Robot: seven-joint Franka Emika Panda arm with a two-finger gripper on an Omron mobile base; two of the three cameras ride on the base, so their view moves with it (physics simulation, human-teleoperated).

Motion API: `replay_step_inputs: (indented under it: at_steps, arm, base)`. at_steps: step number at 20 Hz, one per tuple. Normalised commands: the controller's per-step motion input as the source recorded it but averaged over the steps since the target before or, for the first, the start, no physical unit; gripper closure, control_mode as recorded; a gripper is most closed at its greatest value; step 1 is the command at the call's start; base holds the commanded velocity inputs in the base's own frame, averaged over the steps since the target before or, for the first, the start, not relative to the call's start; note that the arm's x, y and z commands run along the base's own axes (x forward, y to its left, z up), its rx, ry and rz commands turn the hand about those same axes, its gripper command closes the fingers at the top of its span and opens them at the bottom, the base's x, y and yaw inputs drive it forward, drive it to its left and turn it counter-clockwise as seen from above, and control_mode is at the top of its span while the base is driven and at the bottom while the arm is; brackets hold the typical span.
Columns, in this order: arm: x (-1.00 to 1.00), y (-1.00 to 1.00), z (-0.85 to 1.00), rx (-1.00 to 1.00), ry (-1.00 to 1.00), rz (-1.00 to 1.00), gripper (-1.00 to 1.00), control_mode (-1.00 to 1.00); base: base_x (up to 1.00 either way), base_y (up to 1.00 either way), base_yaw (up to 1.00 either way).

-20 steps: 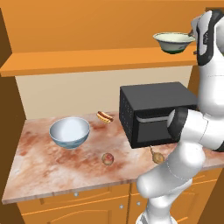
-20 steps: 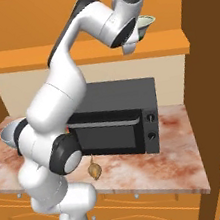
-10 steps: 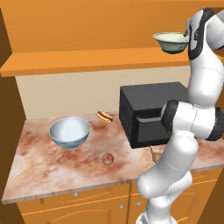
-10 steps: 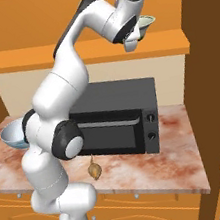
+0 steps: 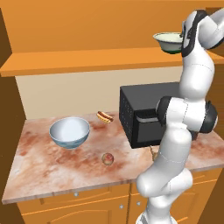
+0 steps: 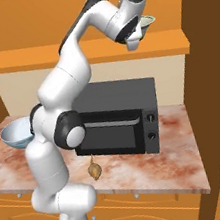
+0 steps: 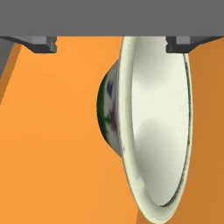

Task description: Pick both bowls and place them on the counter. Then place the peach in one bowl and place the onion in the other bowl.

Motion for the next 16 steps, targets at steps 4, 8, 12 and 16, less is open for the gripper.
replay_step_inputs:
  at_steps: [4, 8, 12, 16]
  arm:
    - [0.43, -0.11, 0.0, 0.0, 0.07, 0.0, -1.0, -1.0]
    - [0.4, -0.14, 0.0, 0.0, 0.06, 0.0, -1.0, -1.0]
    - [0.26, -0.08, 0.0, 0.0, 0.05, 0.0, 1.0, -1.0]
    - [0.02, -0.1, -0.01, 0.0, 0.06, 0.0, 1.0, -1.0]
  base:
    - [0.0, 0.0, 0.0]
    - [0.0, 0.0, 0.0]
    - [0.0, 0.0, 0.0]
    - [0.0, 0.0, 0.0]
